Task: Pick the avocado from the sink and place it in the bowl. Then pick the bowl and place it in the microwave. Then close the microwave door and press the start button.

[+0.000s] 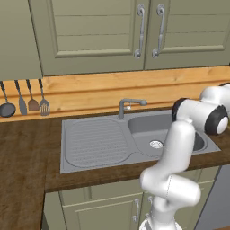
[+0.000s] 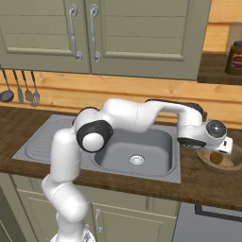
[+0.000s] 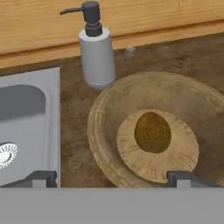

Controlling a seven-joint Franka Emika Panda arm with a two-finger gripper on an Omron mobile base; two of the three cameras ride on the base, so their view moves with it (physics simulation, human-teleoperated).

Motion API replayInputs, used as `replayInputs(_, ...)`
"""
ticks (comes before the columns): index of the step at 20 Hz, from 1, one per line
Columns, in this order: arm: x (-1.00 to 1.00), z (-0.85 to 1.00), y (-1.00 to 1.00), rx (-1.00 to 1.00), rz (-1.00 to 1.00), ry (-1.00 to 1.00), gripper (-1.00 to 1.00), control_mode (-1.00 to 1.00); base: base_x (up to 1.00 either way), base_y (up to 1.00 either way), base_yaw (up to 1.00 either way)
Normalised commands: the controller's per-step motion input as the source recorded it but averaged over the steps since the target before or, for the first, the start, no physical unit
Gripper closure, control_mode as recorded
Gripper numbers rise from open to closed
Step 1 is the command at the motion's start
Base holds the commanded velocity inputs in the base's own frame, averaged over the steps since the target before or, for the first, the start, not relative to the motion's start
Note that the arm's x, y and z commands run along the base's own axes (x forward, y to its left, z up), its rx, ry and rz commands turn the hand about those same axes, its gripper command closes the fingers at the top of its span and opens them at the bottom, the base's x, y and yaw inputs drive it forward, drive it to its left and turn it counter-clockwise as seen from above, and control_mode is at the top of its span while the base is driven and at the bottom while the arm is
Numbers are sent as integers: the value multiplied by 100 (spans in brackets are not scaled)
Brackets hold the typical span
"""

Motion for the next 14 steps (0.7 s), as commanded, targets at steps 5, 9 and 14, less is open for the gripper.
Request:
replayInputs(5,0,48,42,-24,8,29,-100,-100,0,0,0)
replayInputs(9,17,12,39,-21,0,33,-100,-100,0,0,0)
replayInputs(14,42,-5,3,-4,5,18,-100,-100,0,0,0)
